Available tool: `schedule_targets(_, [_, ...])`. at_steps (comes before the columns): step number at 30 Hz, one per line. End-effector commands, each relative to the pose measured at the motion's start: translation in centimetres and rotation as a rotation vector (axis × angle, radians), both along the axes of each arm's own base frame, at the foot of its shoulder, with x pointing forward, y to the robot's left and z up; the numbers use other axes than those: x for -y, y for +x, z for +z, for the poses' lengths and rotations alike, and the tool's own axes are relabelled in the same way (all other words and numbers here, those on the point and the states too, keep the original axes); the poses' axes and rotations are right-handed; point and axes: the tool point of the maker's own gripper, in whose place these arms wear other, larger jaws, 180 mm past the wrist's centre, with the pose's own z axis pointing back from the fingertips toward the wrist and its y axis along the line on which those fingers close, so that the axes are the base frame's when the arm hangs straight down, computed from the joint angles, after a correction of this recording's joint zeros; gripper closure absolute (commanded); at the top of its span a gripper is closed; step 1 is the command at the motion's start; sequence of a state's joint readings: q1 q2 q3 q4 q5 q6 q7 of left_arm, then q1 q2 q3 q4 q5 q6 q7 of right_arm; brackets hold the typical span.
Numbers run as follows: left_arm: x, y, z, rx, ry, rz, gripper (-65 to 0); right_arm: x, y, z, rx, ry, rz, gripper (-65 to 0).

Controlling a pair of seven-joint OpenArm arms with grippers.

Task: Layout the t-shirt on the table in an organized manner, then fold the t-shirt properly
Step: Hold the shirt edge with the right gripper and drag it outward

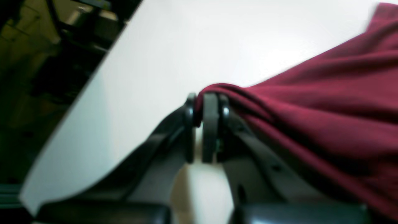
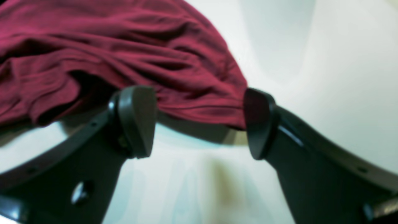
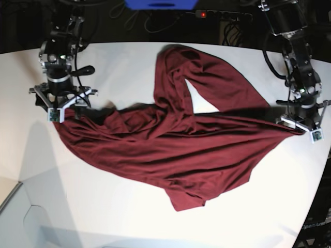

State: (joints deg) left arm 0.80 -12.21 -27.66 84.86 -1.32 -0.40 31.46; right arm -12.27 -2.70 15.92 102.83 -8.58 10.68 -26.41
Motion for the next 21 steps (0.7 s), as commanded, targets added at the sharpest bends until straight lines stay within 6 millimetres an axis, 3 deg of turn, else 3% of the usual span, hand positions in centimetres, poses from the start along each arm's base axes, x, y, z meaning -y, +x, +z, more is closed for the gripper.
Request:
schedule_targets(1, [-0.8,0.7,1.9,0.053,0.029,0.003,-0.2,0.2,1.0,1.6,0.061,-0.009,0.000,-44.3])
schedule_targets(9, [-1.2,0.3,1.7,0.048,0.014,0.002,-0.2,-2.8,0.9,0.4,0.030,0.016,0.076,-44.4])
schedule_targets(17, [-1.3,0.3,1.6,0.047,0.015,0.002,-0.2,-7.3,1.3,0.1,0.019,0.009,0.236,-44.4])
schedule_targets(21, [-1.3,0.3,1.6,0.047,0.015,0.002,-0.2,-8.0,2.1,0.4,0.031,0.009,0.260,-44.2])
